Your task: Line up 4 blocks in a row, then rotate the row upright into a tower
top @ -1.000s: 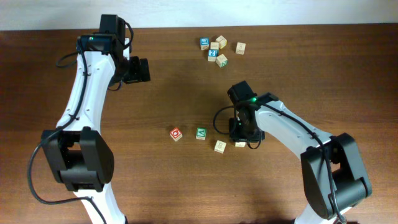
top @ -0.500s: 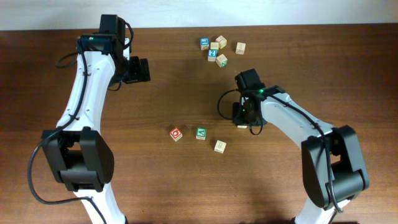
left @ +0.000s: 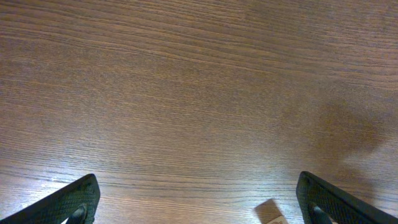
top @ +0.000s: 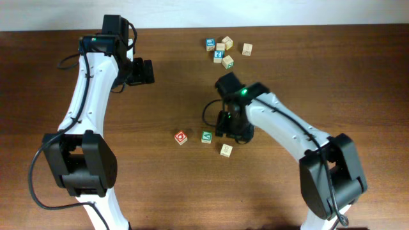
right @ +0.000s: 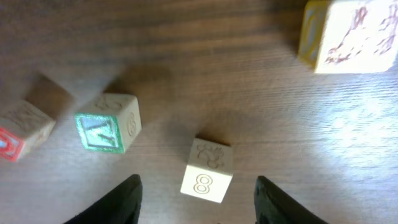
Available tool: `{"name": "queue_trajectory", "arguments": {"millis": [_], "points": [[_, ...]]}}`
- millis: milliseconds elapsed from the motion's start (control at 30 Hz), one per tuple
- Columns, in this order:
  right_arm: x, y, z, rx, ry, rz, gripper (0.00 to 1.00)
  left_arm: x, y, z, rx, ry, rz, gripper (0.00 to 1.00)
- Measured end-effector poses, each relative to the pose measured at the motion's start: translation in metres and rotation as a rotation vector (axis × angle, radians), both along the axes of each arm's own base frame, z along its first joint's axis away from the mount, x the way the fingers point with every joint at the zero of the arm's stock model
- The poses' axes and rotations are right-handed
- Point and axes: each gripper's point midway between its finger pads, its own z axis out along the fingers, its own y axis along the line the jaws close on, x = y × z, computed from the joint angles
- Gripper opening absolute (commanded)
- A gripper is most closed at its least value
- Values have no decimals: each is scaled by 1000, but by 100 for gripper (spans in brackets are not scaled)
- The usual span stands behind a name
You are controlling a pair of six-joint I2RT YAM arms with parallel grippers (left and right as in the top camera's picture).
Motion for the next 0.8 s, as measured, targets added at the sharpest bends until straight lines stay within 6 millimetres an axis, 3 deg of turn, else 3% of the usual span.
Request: {"name": "queue_trajectory", "arguments": {"millis": [200, 400, 533, 800], "points": [[-20, 1, -21, -78, 8, -32, 47, 0, 0, 0, 0, 0, 0, 99], [-24, 0, -39, -108, 49, -44, 38, 0, 0, 0, 0, 0, 0, 99], [-24, 0, -40, -108, 49, -41, 36, 0, 0, 0, 0, 0, 0, 99], [12, 2, -31, -39, -74, 139, 35, 0, 0, 0, 0, 0, 0, 99]]}}
